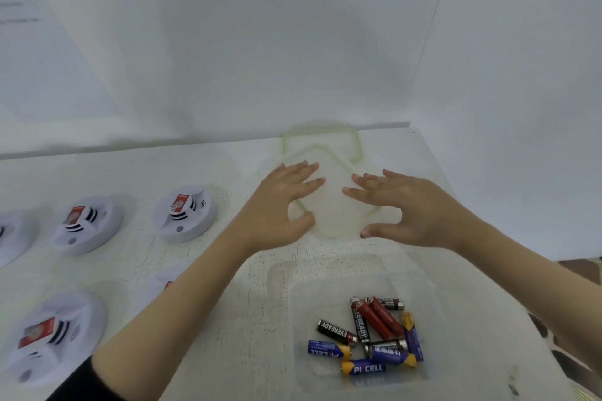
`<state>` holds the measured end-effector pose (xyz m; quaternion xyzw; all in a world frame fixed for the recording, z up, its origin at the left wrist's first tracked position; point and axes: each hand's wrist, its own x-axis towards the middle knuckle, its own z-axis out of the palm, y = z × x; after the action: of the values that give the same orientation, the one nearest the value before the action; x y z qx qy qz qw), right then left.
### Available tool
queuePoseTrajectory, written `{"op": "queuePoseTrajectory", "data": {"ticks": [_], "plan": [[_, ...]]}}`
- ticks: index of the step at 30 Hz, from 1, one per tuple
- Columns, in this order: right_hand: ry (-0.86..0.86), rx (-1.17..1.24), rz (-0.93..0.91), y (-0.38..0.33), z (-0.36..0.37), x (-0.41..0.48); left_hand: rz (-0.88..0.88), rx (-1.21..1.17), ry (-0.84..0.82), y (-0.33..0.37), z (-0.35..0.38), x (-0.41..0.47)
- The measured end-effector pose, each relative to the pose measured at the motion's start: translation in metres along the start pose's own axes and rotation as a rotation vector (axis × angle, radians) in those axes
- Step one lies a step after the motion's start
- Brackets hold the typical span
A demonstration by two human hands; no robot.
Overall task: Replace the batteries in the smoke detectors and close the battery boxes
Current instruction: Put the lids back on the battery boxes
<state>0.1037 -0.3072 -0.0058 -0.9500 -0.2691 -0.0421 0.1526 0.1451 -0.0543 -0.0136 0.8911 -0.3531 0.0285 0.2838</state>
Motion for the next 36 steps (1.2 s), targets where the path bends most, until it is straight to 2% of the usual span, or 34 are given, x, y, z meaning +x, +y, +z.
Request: {"op": "queuePoseTrajectory", "data": {"ticks": [3,5,10,14,17,20,23,27,30,33,36], "plan": [[0.246,-0.222,-0.111,-0.011,0.013,0.000,-0.003,0.005,-0.055,0.009,0.013,-0.007],[0.341,-0.293,-0.179,-0.014,0.019,0.002,-0.007,0.013,-0.061,0.007,0.015,-0.008],[0.390,-0.310,-0.252,-0.010,0.018,0.005,0.018,-0.015,-0.029,0.004,0.016,-0.009],[0.479,-0.399,-0.314,-0.008,0.028,0.008,0.058,0.117,0.058,0.005,0.021,-0.009],[0.451,-0.307,-0.307,-0.007,0.027,0.008,0.061,0.121,0.051,0.005,0.017,-0.007],[0.388,0.008,-0.183,-0.007,0.016,0.008,0.003,-0.021,-0.113,0.003,0.004,-0.006],[0.284,0.063,-0.072,0.003,0.014,0.008,-0.016,-0.071,-0.238,-0.001,-0.011,-0.005],[0.088,0.007,-0.056,0.010,0.014,0.006,-0.078,-0.013,-0.074,-0.002,-0.024,-0.004],[0.131,-0.082,-0.060,0.008,0.019,0.006,-0.122,-0.103,-0.078,0.004,-0.020,-0.006],[0.251,-0.197,-0.089,0.005,0.026,0.008,-0.076,0.112,-0.131,0.005,-0.001,-0.010],[0.352,-0.268,-0.142,0.005,0.033,0.010,0.058,0.202,0.060,-0.004,0.016,-0.013]]}}
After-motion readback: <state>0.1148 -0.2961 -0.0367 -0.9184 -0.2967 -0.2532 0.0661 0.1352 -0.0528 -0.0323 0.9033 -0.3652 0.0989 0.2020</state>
